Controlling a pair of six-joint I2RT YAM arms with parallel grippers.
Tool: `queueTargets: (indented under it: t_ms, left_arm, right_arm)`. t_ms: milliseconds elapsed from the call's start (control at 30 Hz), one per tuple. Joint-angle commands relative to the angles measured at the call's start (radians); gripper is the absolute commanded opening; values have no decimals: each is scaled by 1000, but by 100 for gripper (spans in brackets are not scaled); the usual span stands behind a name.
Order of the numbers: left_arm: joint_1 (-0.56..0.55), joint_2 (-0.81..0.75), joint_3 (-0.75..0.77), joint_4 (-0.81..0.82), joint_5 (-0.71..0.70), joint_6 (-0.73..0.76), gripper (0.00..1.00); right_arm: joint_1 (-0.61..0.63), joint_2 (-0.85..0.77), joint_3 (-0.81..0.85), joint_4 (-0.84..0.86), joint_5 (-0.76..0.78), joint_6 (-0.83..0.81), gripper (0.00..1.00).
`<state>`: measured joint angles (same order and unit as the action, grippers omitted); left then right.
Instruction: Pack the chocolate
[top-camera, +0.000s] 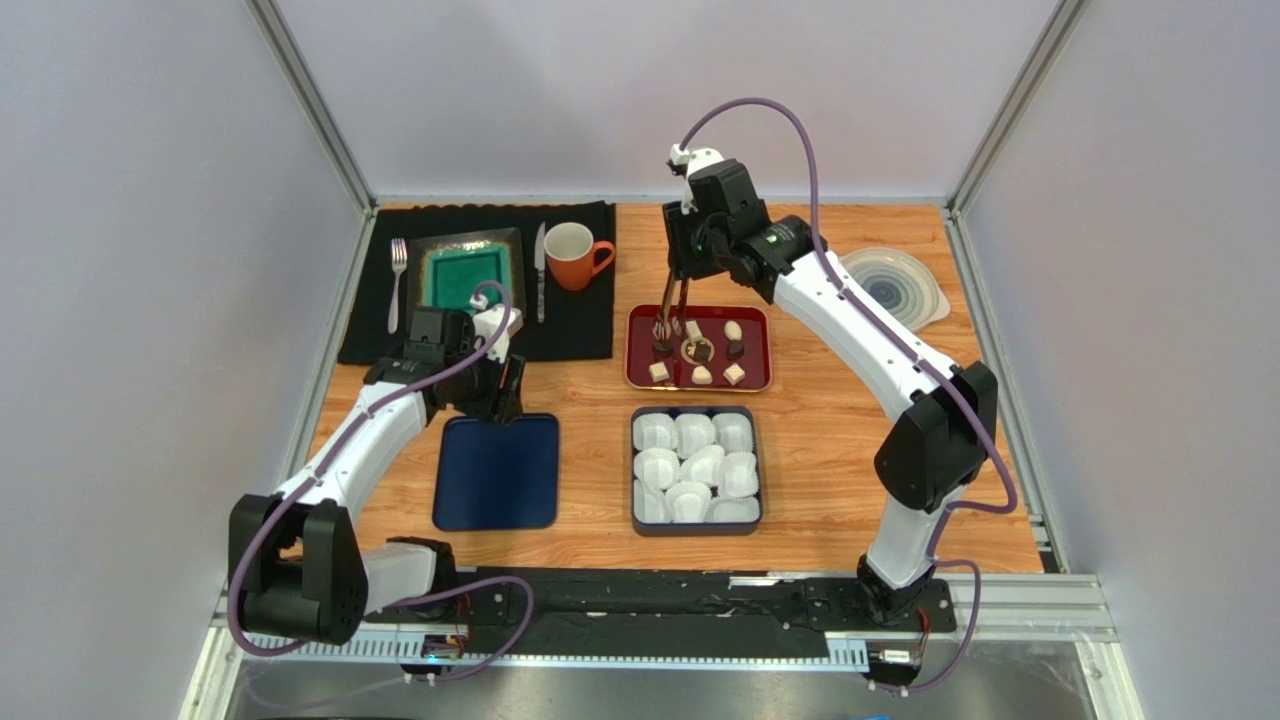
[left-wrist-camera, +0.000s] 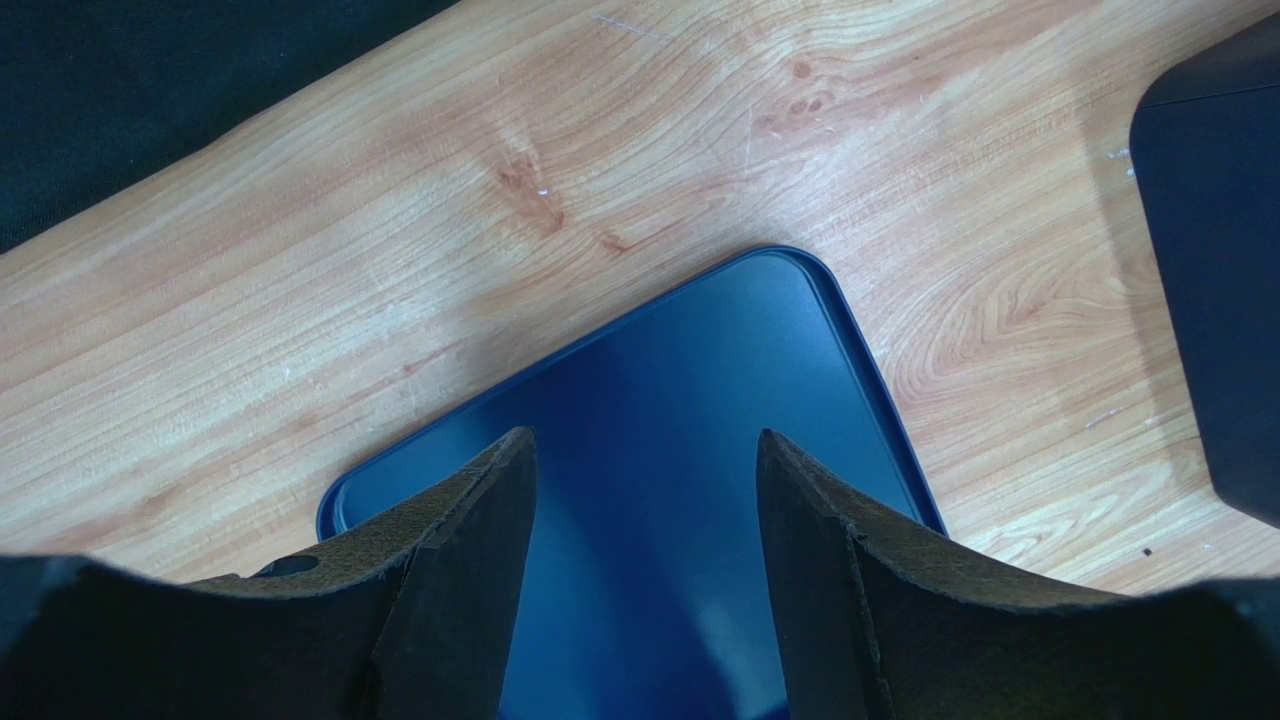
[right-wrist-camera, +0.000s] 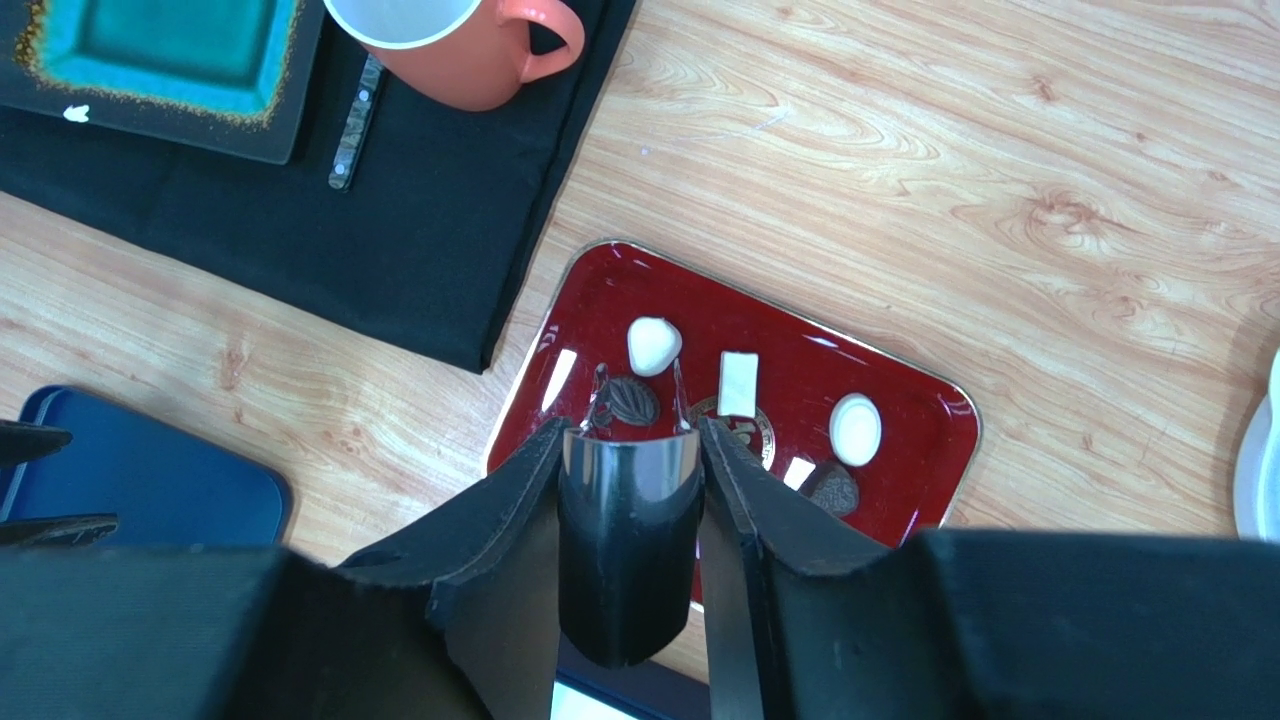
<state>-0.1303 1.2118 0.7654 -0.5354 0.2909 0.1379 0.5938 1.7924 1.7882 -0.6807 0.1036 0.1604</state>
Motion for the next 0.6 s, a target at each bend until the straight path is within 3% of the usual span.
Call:
queueTargets:
  t_ms: [0, 567]
  left_arm:
    - [1, -32, 11, 0, 24, 19, 64]
    - [1, -37, 14, -5, 45, 25, 64]
  right_arm:
    - [4, 9, 51, 82, -1, 5, 34]
    - [5, 73, 105, 113, 38, -22, 35]
